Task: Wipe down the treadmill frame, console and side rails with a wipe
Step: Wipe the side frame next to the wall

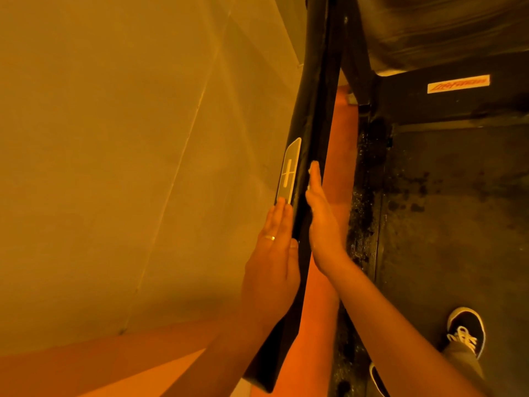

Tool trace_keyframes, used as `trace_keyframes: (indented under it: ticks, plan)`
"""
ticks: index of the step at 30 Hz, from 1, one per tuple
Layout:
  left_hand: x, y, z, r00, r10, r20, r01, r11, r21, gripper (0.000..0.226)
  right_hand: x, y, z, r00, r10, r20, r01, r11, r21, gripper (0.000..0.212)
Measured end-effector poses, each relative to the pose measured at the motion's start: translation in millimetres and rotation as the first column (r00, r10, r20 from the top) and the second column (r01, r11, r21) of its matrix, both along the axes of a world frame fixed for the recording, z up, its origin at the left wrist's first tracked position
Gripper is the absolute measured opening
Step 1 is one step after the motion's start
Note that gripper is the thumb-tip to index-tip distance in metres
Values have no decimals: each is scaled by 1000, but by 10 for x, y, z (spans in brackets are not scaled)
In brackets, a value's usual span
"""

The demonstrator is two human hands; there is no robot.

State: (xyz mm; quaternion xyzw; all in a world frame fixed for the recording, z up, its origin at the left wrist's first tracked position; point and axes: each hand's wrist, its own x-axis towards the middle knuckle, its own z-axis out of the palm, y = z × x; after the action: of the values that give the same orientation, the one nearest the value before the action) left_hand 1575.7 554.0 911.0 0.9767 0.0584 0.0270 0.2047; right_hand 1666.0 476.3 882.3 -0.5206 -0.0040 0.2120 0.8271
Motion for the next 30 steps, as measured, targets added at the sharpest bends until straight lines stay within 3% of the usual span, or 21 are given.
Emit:
trace_keyframes:
  ticks: [3,10,17,24,30]
  plan:
    - [10,-4,10,1000,5,9,-5,1000,5,54,-308,-25,-20,1000,27,10,-27,1000,8,56]
    - [18,-13,28,1000,21,8,-21,1000,-18,54,82,-35,-12,999,6,-47,-5,999,36,50]
    - [20,-35,49,999,37,3,-37,999,-24,54,-597,-131,-76,997,79,5,-79,994,76,46]
    - [25,-44,81,999,47,7,-46,997,-63,55,-134,-49,-76,998,45,-37,-45,999,2,52]
    - [28,-24,96,999,54,0,-53,988,-146,52,-983,-82,-185,997,75,3,-75,988,131,53]
